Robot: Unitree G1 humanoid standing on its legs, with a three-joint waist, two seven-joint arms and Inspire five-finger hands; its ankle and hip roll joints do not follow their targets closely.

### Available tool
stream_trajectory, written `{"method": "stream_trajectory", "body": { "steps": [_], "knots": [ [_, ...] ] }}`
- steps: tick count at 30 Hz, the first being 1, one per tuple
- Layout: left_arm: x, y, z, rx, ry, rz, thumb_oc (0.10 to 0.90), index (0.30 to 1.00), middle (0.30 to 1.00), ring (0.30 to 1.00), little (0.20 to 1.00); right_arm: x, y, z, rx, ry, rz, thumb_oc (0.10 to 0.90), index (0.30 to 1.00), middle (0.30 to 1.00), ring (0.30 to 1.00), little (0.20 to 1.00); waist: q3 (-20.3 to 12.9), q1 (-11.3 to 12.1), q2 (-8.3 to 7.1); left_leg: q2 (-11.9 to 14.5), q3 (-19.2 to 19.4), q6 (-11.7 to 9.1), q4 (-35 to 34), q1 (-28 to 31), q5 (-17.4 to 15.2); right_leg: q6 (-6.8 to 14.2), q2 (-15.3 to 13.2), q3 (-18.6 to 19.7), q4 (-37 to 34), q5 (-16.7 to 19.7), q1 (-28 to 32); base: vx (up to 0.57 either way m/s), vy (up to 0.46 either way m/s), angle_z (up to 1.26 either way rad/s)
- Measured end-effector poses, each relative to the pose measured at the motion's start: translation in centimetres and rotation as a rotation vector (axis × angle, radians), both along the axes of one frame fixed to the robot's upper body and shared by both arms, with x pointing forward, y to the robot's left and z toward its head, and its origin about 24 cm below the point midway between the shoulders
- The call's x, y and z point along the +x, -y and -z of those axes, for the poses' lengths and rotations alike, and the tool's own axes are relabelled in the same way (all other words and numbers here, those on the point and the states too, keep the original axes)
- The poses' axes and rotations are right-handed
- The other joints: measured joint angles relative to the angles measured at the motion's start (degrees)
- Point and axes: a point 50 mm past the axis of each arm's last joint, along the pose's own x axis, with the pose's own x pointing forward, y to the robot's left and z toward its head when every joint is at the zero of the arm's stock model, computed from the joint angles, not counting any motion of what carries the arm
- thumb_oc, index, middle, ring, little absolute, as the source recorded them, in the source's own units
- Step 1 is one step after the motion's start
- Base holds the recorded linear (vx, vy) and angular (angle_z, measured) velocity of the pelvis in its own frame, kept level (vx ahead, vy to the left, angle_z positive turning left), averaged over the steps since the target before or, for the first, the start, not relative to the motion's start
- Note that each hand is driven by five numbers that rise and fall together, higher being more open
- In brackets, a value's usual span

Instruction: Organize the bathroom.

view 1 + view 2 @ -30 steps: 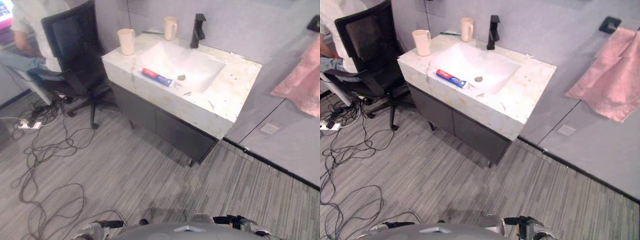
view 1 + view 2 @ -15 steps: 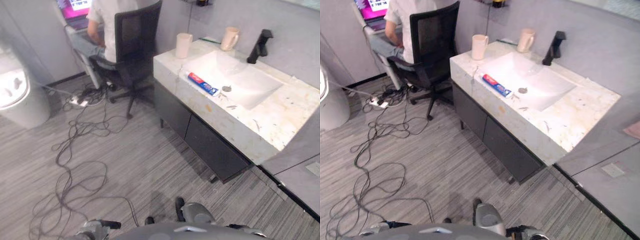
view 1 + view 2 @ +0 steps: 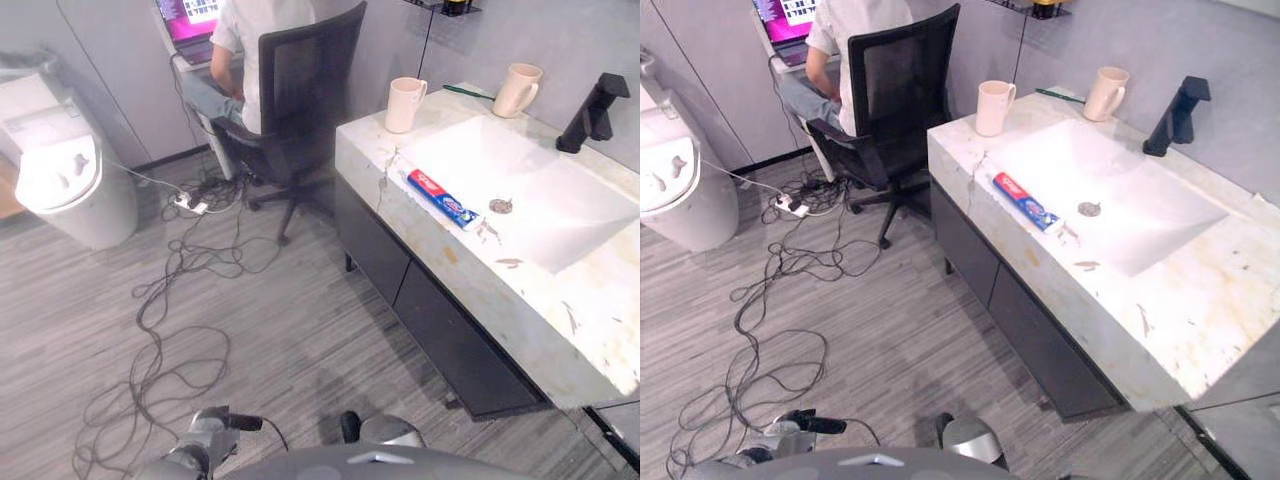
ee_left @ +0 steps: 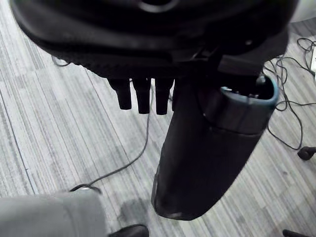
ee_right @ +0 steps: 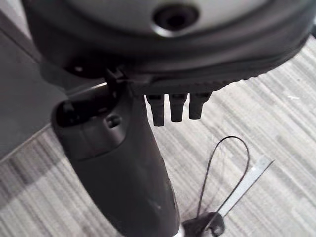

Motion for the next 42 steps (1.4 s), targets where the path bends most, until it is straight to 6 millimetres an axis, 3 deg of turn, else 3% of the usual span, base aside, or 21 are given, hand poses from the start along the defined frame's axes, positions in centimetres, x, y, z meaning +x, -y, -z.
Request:
{"method": "stream_trajectory", "body": {
  "steps": [3, 7, 9, 10, 13, 16, 19, 21, 22, 24, 26, 27, 28, 30, 32, 33, 34, 36, 38, 40, 42],
  "knots": [
    [0.5, 0.1, -0.1, 0.005, 0.015, 0.007, 0.800, 0.900, 0.900, 0.900, 0.900, 1.9, -0.5, -0.1, 0.008, 0.055, -0.019, 0.800, 0.900, 0.900, 0.900, 0.900, 0.6, 1.5, -1.12, 1.2, 0.6, 2.3, -5.9, -0.4, -0.6, -0.7, -0.4, 3.2, 0.1, -0.5, 0.5, 0.25, 0.174, -0.66],
    [1.3, -0.5, -0.6, 0.025, 0.045, 0.009, 0.800, 0.900, 0.900, 0.900, 0.900, 4.4, -1.6, -0.3, 0.024, 0.126, -0.051, 0.800, 0.900, 0.900, 0.900, 0.900, 1.4, 2.6, -3.44, 5.5, -1.2, 6.7, -29.2, 3.6, 2.2, 0.5, -0.8, 8.4, -0.1, -1.4, 1.6, 0.34, 0.238, -0.60],
    [1.8, -0.6, -0.7, 0.032, 0.062, 0.011, 0.800, 0.900, 0.900, 0.900, 0.900, 4.2, -1.6, -0.3, 0.021, 0.120, -0.049, 0.800, 0.900, 0.900, 0.900, 0.900, 1.5, 3.1, -3.08, 7.9, -2.4, 5.6, -39.3, 6.2, 7.2, 1.8, -0.4, 10.4, 0.7, -2.4, 1.1, 0.42, 0.300, -0.57],
    [1.9, -0.8, -0.8, 0.039, 0.065, 0.015, 0.800, 0.900, 0.900, 0.900, 0.900, 4.0, -1.7, -0.2, 0.017, 0.114, -0.047, 0.800, 0.900, 0.900, 0.900, 0.900, 1.5, 3.3, -3.37, 7.8, -1.6, 3.8, -41.7, 8.2, 10.2, 2.8, -0.5, 11.1, 1.1, -3.0, 0.8, 0.35, 0.285, -0.48],
    [1.4, -2.3, -1.0, 0.083, 0.046, 0.023, 0.800, 0.900, 0.900, 0.900, 0.900, 1.9, -3.0, 0.5, 0.045, 0.045, -0.024, 0.800, 0.900, 0.900, 0.900, 0.900, 1.0, 4.4, -4.84, 6.7, 1.5, 4.5, -43.0, 10.8, 9.9, 5.3, -1.7, 10.5, 4.0, -3.2, -0.4, 0.43, 0.541, -0.57],
    [1.1, -2.6, -0.9, 0.092, 0.026, 0.027, 0.800, 0.900, 0.900, 0.900, 0.900, 1.3, -2.9, 0.6, 0.036, 0.027, -0.002, 0.800, 0.900, 0.900, 0.900, 0.900, 1.7, 4.5, -2.72, 7.2, 4.3, 5.4, -44.7, 14.3, 10.0, 6.6, -1.4, 7.1, 8.5, -3.0, -1.0, 0.21, 0.333, -0.47],
    [1.3, -2.9, -1.1, 0.098, 0.029, 0.027, 0.800, 0.900, 0.900, 0.900, 0.900, 0.9, -2.8, 0.6, 0.042, 0.036, 0.047, 0.800, 0.900, 0.900, 0.900, 0.900, 1.7, 4.4, -1.31, 5.6, 6.2, 7.7, -45.2, 14.9, 8.1, 8.3, -1.5, 4.5, 13.8, -2.6, -4.5, 0.22, 0.375, -0.52],
    [1.0, -2.9, -1.0, 0.096, 0.003, 0.025, 0.800, 0.900, 0.900, 0.900, 0.900, 2.5, -2.6, 0.3, 0.047, 0.131, 0.057, 0.800, 0.900, 0.900, 0.900, 0.900, 3.2, 3.4, 1.89, 7.1, 9.8, 9.0, -43.9, 14.3, 7.7, 13.8, -0.8, 4.1, 28.0, 1.3, -14.8, 0.20, 0.314, -0.89],
    [0.2, -3.0, -0.8, 0.099, -0.024, 0.021, 0.800, 0.900, 0.900, 0.900, 0.900, 3.0, -2.4, 0.2, 0.054, 0.148, 0.052, 0.800, 0.900, 0.900, 0.900, 0.900, 3.0, 3.0, 3.00, 7.6, 12.5, 9.6, -44.2, 14.8, 7.1, 14.3, -1.3, 3.1, 34.1, 2.5, -18.3, 0.25, 0.246, -0.93],
    [-1.2, -3.3, -0.5, 0.110, -0.058, 0.001, 0.800, 0.900, 0.900, 0.900, 0.900, 2.3, -2.4, 0.3, 0.058, 0.116, 0.012, 0.800, 0.900, 0.900, 0.900, 0.900, 2.1, 2.6, 2.10, 6.2, 17.9, 9.7, -44.5, 15.8, 5.7, 13.3, -3.4, -0.5, 35.1, 3.0, -20.8, 0.32, 0.207, -1.04],
    [-2.5, -3.2, -0.1, 0.099, -0.090, -0.024, 0.800, 0.900, 0.900, 0.900, 0.900, 1.7, -2.2, 0.4, 0.054, 0.102, -0.001, 0.800, 0.900, 0.900, 0.900, 0.900, 1.6, 1.8, 1.62, 5.3, 21.5, 8.9, -46.0, 17.0, 4.6, 11.2, -4.0, -5.0, 29.8, -3.5, -21.3, 0.38, 0.158, -1.11],
    [-2.5, -3.2, -0.1, 0.101, -0.090, -0.022, 0.800, 0.900, 0.900, 0.900, 0.900, 1.7, -2.2, 0.4, 0.053, 0.102, -0.001, 0.800, 0.900, 0.900, 0.900, 0.900, 1.3, 2.0, 1.53, 4.9, 23.1, 8.6, -46.1, 16.8, 4.7, 11.1, -4.4, -7.9, 24.8, -4.5, -20.8, 0.34, 0.122, -1.23],
    [-2.5, -3.4, -0.2, 0.111, -0.088, -0.025, 0.800, 0.900, 0.900, 0.900, 0.900, 1.8, -2.5, 0.4, 0.062, 0.106, 0.000, 0.800, 0.900, 0.900, 0.900, 0.900, 1.6, 2.5, -0.42, 3.6, 26.2, 8.5, -46.1, 17.0, 3.7, 11.3, -5.3, -12.8, 17.5, -4.6, -20.8, 0.26, 0.076, -1.27],
    [-2.1, -3.5, -0.3, 0.118, -0.077, -0.024, 0.800, 0.900, 0.900, 0.900, 0.900, 1.5, -2.6, 0.5, 0.067, 0.099, 0.005, 0.800, 0.900, 0.900, 0.900, 0.900, 2.1, 1.6, -3.06, 1.7, 27.6, 8.9, -46.0, 17.7, 3.1, 11.9, -5.7, -15.5, 10.5, -3.6, -20.8, 0.28, 0.047, -0.66],
    [-0.6, -2.4, -0.4, 0.103, -0.030, 0.005, 0.800, 0.900, 0.900, 0.900, 0.900, -1.9, -2.0, 0.8, 0.049, 0.002, 0.055, 0.800, 0.900, 0.900, 0.900, 0.900, 2.2, 0.1, -3.36, 2.1, 25.8, 8.0, -45.9, 20.0, 1.7, 9.7, -4.3, -13.5, 7.6, 3.6, -17.6, 0.24, 0.031, 0.25],
    [-0.5, -2.2, -0.4, 0.101, -0.026, 0.011, 0.800, 0.900, 0.900, 0.900, 0.900, -2.8, -2.0, 0.8, 0.046, -0.026, 0.063, 0.800, 0.900, 0.900, 0.900, 0.900, 2.3, 0.1, -3.26, 2.3, 24.8, 7.7, -45.8, 20.8, 1.4, 8.8, -3.7, -13.0, 7.2, 4.9, -16.6, 0.28, 0.076, 0.22],
    [0.1, -1.8, -0.5, 0.093, 0.002, 0.024, 0.800, 0.900, 0.900, 0.900, 0.900, -4.4, -1.8, 0.8, 0.037, -0.067, 0.073, 0.800, 0.900, 0.900, 0.900, 0.900, 2.2, 0.5, -2.11, 3.0, 21.2, 7.3, -45.7, 21.9, 1.0, 6.7, -2.0, -13.0, 6.5, 3.9, -14.5, 0.30, 0.069, -0.01],
    [1.0, -1.7, -0.7, 0.093, 0.045, 0.038, 0.800, 0.900, 0.900, 0.900, 0.900, -4.2, -1.3, 0.7, 0.025, -0.054, 0.081, 0.800, 0.900, 0.900, 0.900, 0.900, 2.2, 0.2, -1.09, 4.6, 15.6, 5.1, -40.5, 22.0, 0.3, 4.3, -0.2, -11.4, 5.4, 2.4, -12.3, 0.29, 0.055, -0.27],
    [1.5, -1.3, -0.8, 0.084, 0.062, 0.047, 0.800, 0.900, 0.900, 0.900, 0.900, -3.7, -0.7, 0.6, 0.011, -0.024, 0.081, 0.800, 0.900, 0.900, 0.900, 0.900, 1.8, -0.1, -0.82, 5.0, 10.2, 1.1, -20.4, 14.8, -1.4, 4.0, -0.4, -9.4, 1.7, 3.1, -8.0, 0.23, 0.090, -0.42],
    [1.7, -0.3, -0.6, 0.060, 0.067, 0.050, 0.800, 0.900, 0.900, 0.900, 0.900, -3.2, 0.4, 0.2, -0.020, -0.008, 0.069, 0.800, 0.900, 0.900, 0.900, 0.900, 1.1, 0.1, 0.93, 5.0, 6.3, -2.1, -9.6, 10.4, -1.7, 1.8, 0.2, -7.7, 0.4, 3.3, -6.6, 0.19, 0.124, -0.59],
    [2.1, 0.2, -0.7, 0.053, 0.080, 0.056, 0.800, 0.900, 0.900, 0.900, 0.900, -1.5, 0.7, 0.0, -0.023, 0.034, 0.065, 0.800, 0.900, 0.900, 0.900, 0.900, 0.8, 0.8, 1.77, 4.2, 4.2, -0.8, -8.9, 7.8, -2.4, 0.4, 0.3, -4.5, -0.6, 3.7, -5.6, 0.18, 0.174, -0.77]
  ]
}}
